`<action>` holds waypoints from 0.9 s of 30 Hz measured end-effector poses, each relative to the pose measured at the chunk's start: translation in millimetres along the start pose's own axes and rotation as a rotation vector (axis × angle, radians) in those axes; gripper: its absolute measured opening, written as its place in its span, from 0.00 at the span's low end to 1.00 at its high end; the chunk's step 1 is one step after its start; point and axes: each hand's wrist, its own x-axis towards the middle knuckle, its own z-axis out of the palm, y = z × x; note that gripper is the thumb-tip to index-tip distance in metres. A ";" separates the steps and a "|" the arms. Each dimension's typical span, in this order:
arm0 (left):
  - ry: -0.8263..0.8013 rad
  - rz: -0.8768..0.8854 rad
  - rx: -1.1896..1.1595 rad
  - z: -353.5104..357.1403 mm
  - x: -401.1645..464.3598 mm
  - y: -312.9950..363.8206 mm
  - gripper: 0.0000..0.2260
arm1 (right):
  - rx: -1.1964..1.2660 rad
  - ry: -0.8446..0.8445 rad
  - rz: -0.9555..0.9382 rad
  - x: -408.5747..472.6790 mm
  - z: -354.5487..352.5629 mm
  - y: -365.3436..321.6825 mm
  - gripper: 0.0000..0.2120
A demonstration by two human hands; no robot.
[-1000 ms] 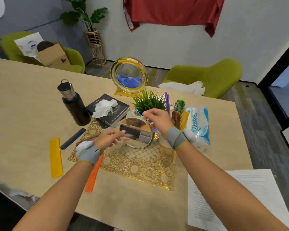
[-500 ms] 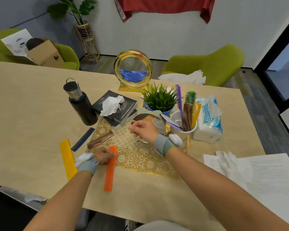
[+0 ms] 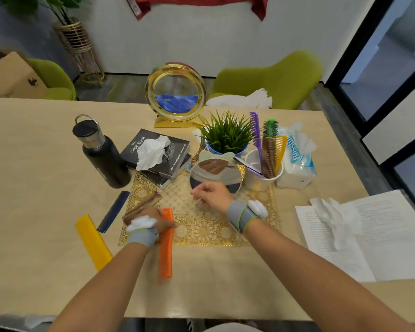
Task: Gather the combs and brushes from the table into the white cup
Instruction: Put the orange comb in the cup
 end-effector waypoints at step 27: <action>-0.275 0.532 -0.649 -57.5 -23.9 64.2 0.03 | -0.099 0.063 -0.211 0.2 -18.5 -50.1 0.04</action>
